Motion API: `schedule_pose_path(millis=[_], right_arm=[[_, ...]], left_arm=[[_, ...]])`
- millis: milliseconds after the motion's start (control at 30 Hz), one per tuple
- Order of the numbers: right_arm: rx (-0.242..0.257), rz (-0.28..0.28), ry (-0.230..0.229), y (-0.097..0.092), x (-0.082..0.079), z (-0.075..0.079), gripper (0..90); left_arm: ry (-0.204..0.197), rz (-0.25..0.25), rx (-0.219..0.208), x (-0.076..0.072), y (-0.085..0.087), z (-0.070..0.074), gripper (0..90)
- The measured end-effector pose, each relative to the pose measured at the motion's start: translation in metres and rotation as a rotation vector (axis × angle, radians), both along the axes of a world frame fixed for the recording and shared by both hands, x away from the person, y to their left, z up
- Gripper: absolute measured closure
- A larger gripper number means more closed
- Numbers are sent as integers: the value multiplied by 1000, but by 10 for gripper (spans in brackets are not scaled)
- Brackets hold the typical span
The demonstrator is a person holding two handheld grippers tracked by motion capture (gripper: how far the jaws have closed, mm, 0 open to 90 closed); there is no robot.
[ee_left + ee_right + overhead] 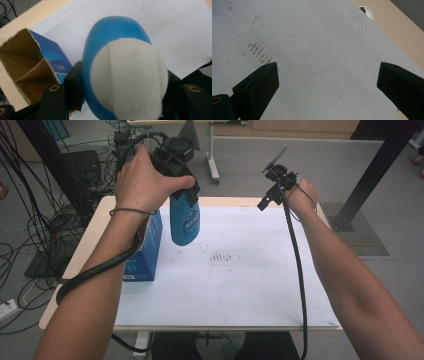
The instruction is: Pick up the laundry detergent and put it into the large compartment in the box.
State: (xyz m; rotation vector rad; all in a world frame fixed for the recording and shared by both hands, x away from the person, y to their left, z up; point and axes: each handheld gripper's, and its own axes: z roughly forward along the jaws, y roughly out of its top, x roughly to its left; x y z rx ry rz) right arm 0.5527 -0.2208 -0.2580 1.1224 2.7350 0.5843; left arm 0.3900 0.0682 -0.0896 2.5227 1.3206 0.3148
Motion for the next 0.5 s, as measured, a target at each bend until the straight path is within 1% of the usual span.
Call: schedule_pose_path(millis=[33, 67, 133, 167, 200, 267, 300, 400, 500], right_arm=[[-1, 0, 1, 0, 0, 0, 40], [-2, 1, 3, 0, 0, 0, 40], [4, -2, 3, 0, 0, 0, 40], [4, -2, 4, 0, 0, -1, 40], [3, -2, 6, 0, 0, -1, 40], [4, -2, 4, 0, 0, -1, 40], [3, -3, 5, 0, 0, -1, 40], [5, -2, 4, 0, 0, -1, 40], [10, -2, 3, -1, 0, 0, 40]], left_arm=[[-1, -4, 1, 0, -1, 5, 379], [-6, -2, -8, 0, -2, 10, 379], [0, -7, -20, 0, -3, 20, 379], [-3, -4, -34, 1, -2, 26, 380], [-1, -4, -35, 1, -3, 29, 380], [-13, 1, -47, 1, -4, 38, 380], [-15, 0, -43, 1, -4, 42, 380], [-23, 12, -45, 1, -4, 48, 380], [-21, 21, -50, 2, -3, 50, 380]])
